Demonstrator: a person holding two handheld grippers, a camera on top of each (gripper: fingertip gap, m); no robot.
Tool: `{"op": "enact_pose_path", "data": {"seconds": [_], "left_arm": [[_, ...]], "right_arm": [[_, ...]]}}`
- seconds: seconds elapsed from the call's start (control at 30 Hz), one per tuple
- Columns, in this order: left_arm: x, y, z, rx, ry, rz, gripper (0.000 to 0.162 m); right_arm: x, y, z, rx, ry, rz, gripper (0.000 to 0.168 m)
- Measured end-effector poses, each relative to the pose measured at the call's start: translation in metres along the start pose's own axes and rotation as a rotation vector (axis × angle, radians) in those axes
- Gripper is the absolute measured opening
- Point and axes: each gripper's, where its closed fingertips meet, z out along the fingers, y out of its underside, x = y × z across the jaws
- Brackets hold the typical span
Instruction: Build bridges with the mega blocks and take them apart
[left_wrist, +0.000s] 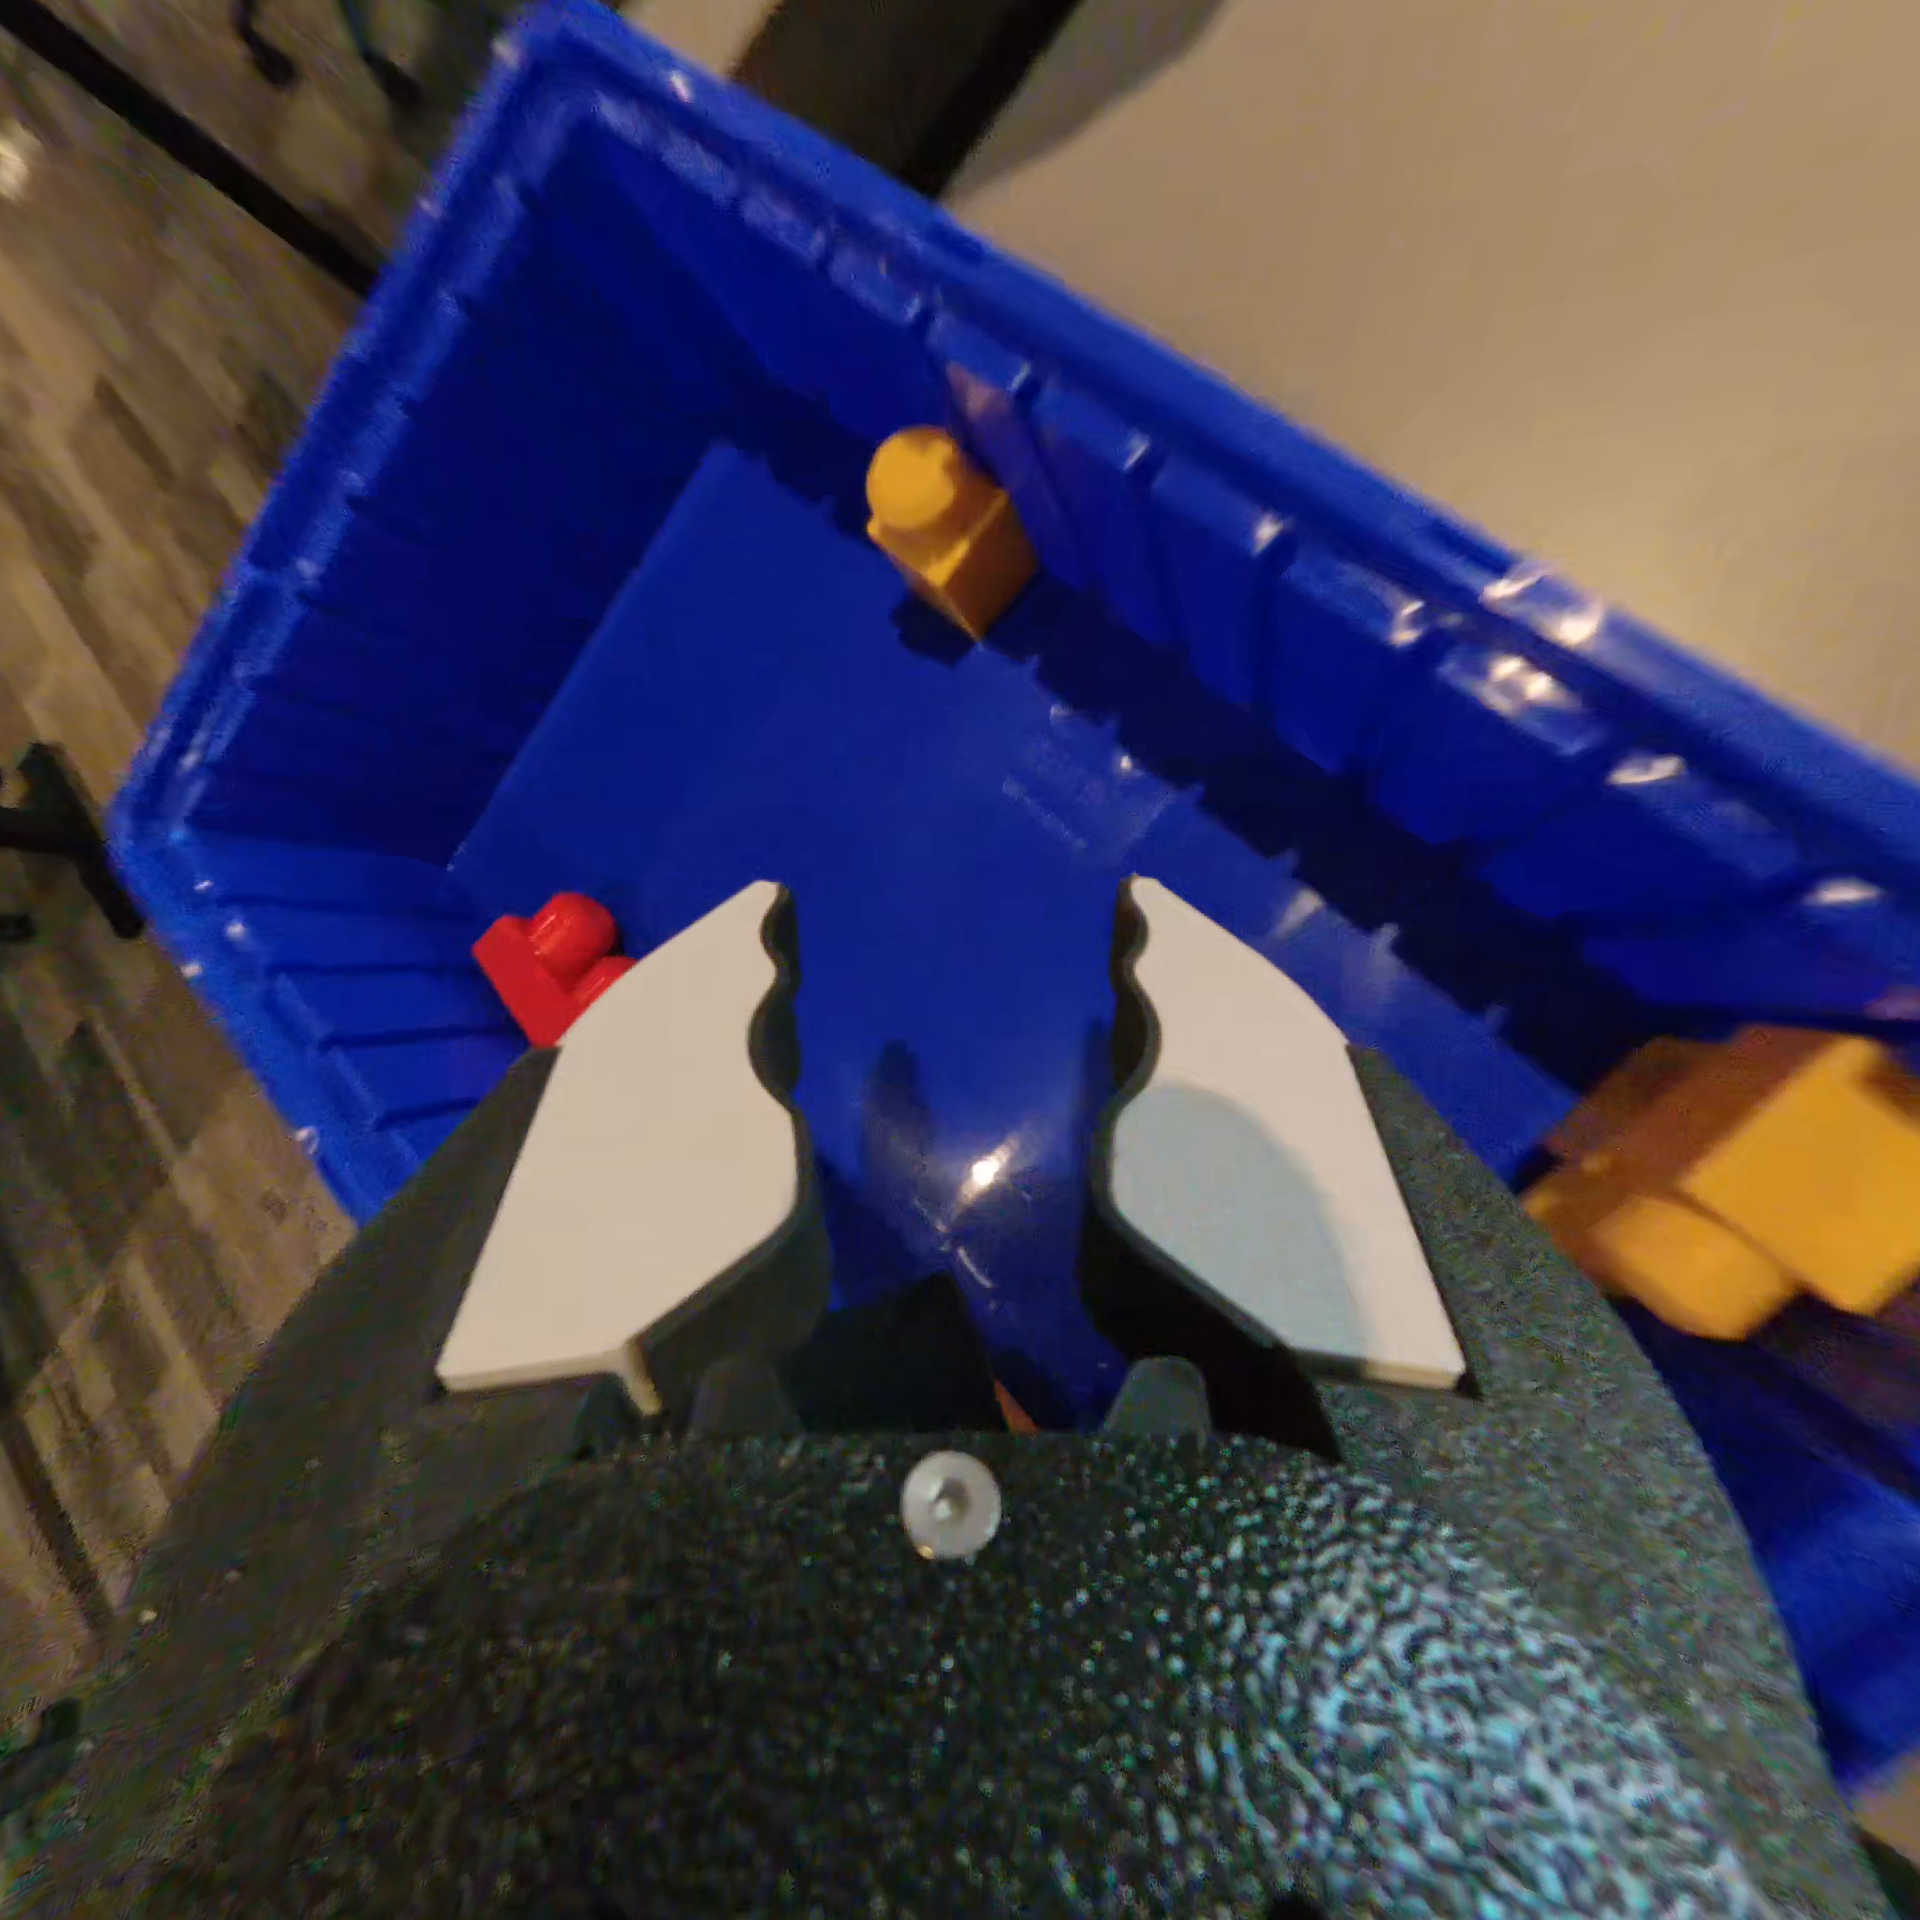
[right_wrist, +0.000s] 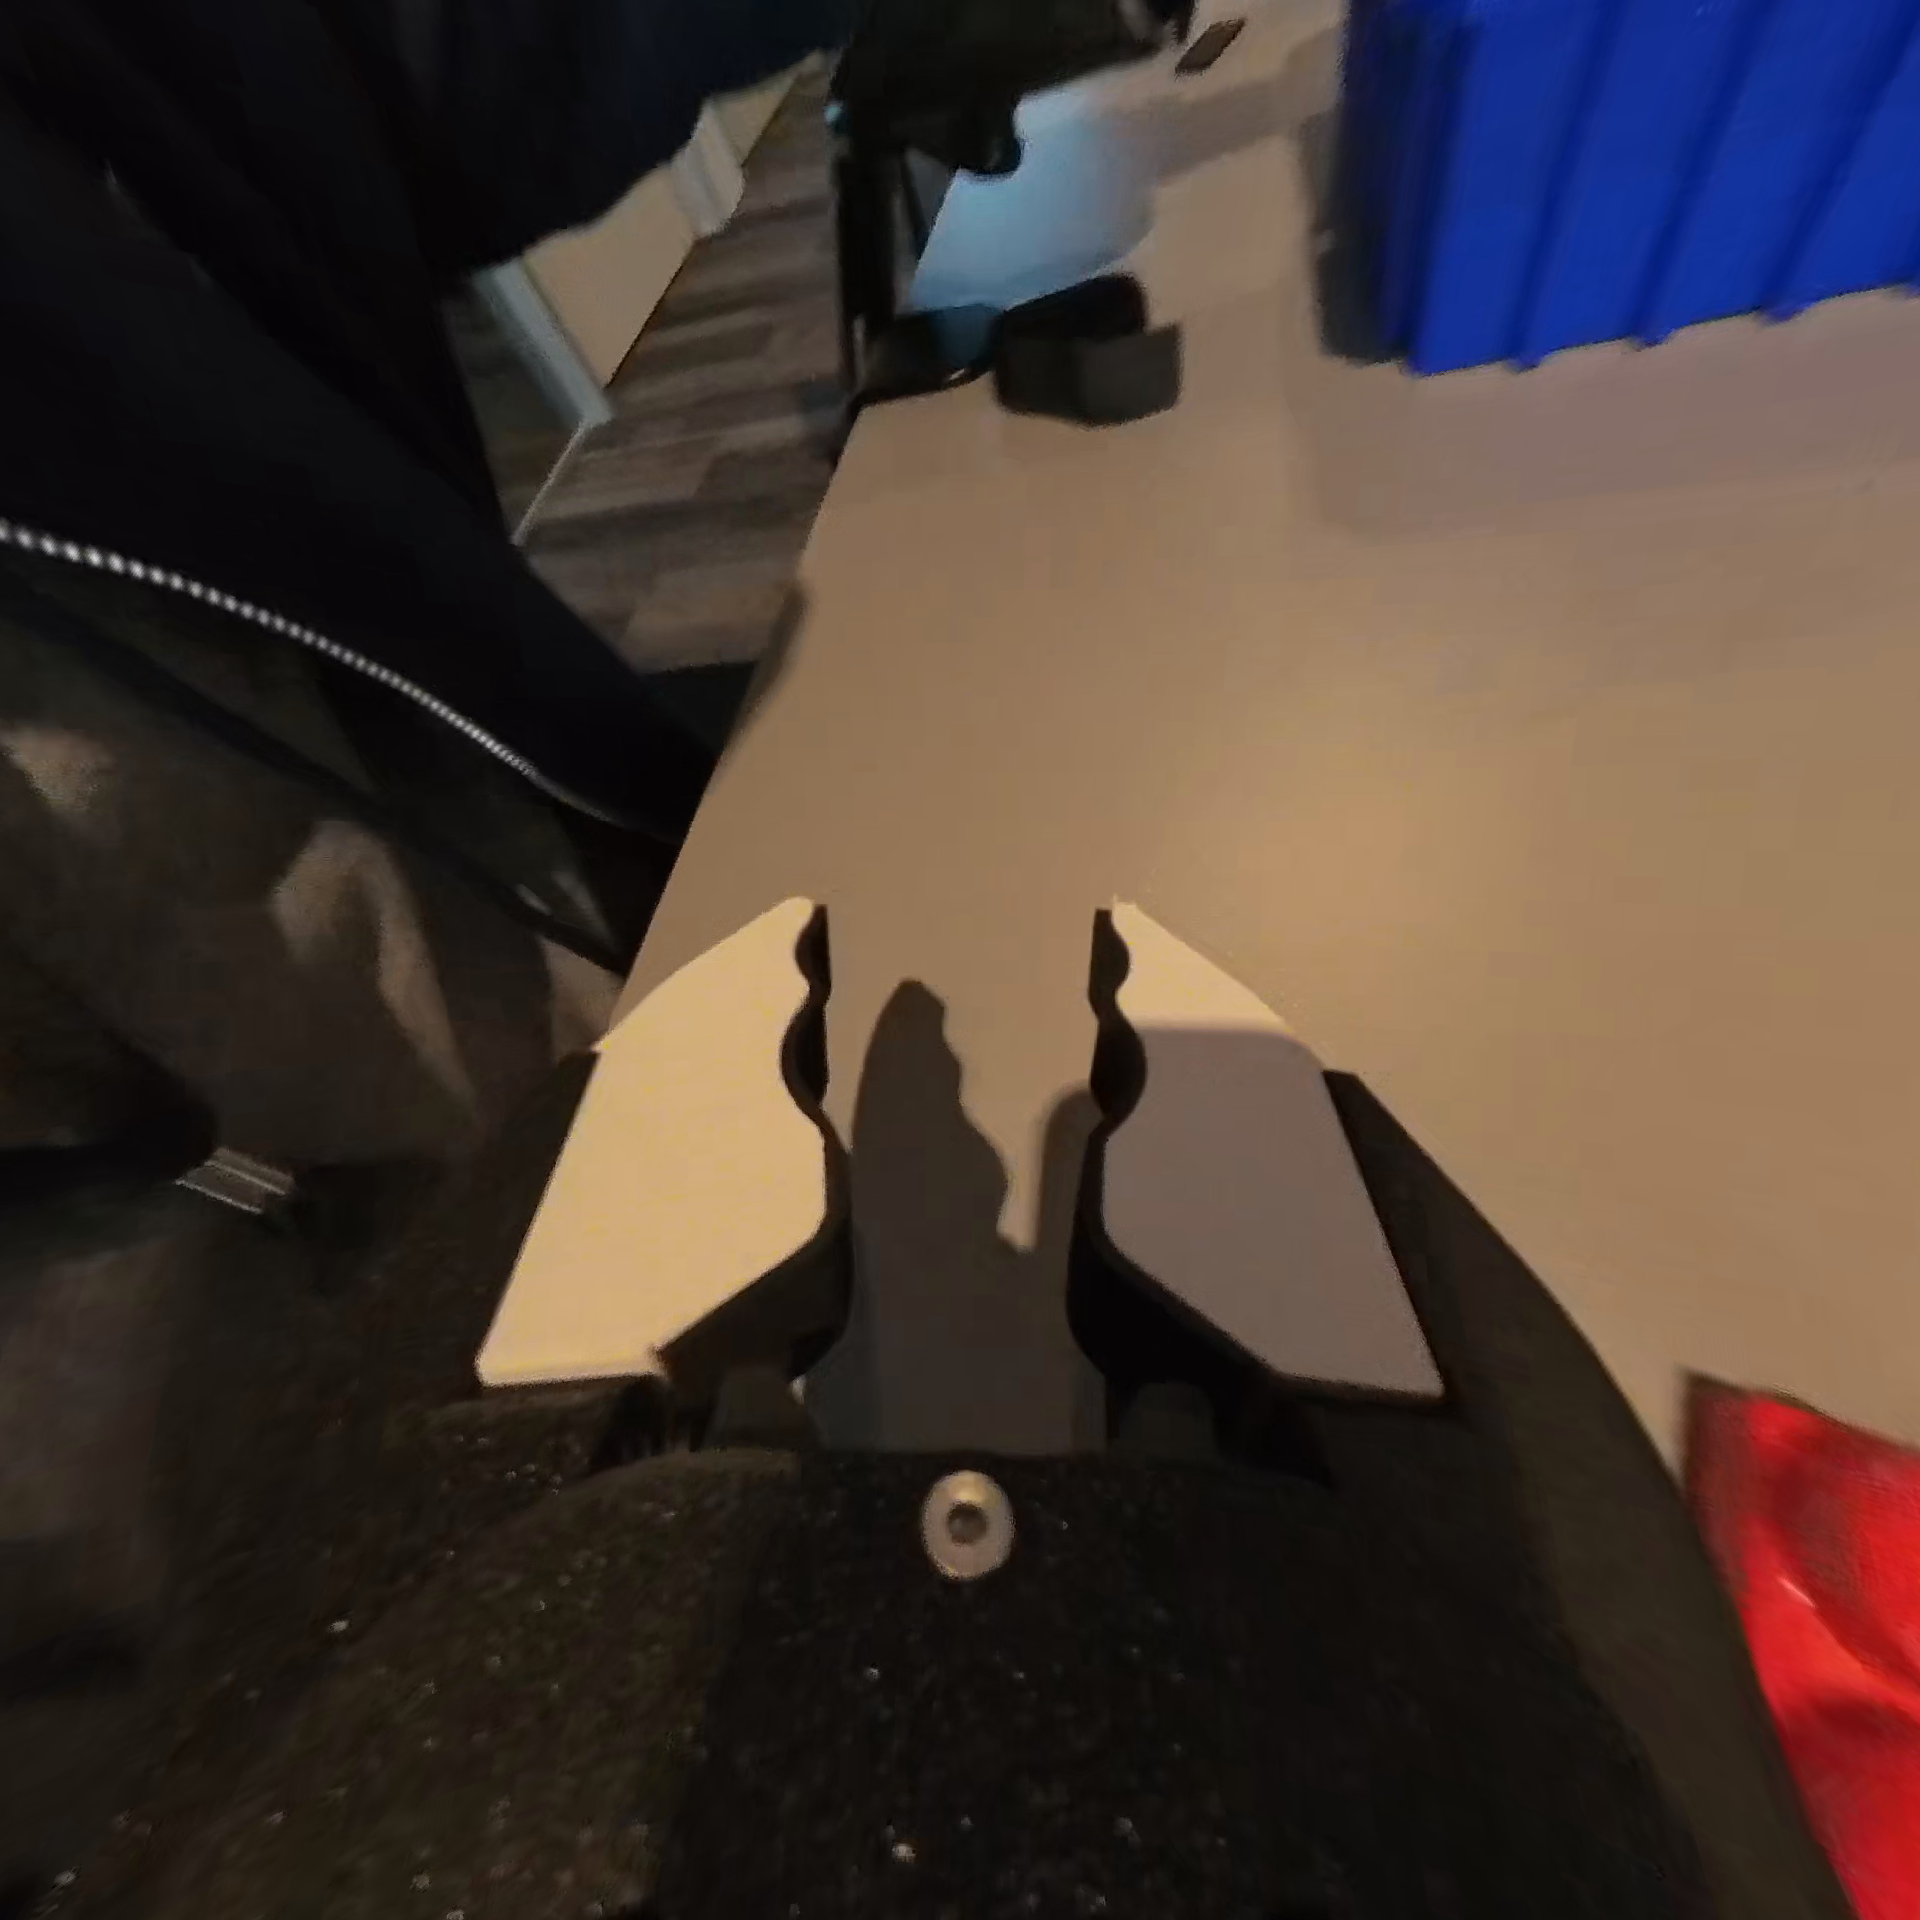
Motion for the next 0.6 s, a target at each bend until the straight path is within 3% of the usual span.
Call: {"op": "enact_pose_path", "data": {"seconds": [0.13, 0.33, 0.47, 0.6], "left_arm": [[-0.008, 0.005, 0.043, -0.065, 0.094, 0.082, 0.059], [-0.004, -0.031, 0.090, 0.018, 0.212, 0.150, 0.059], [-0.009, -0.037, 0.125, 0.016, 0.224, 0.237, 0.071], [-0.001, -0.044, 0.143, 0.078, 0.309, 0.260, 0.064]], "right_arm": [[-0.004, 0.017, 0.027, -0.077, -0.067, 0.049, 0.047], [0.008, -0.001, 0.031, 0.001, -0.127, 0.171, 0.040], [0.001, 0.003, 0.038, -0.051, -0.185, 0.170, 0.036], [-0.006, 0.010, 0.042, -0.106, -0.228, 0.148, 0.033]]}}
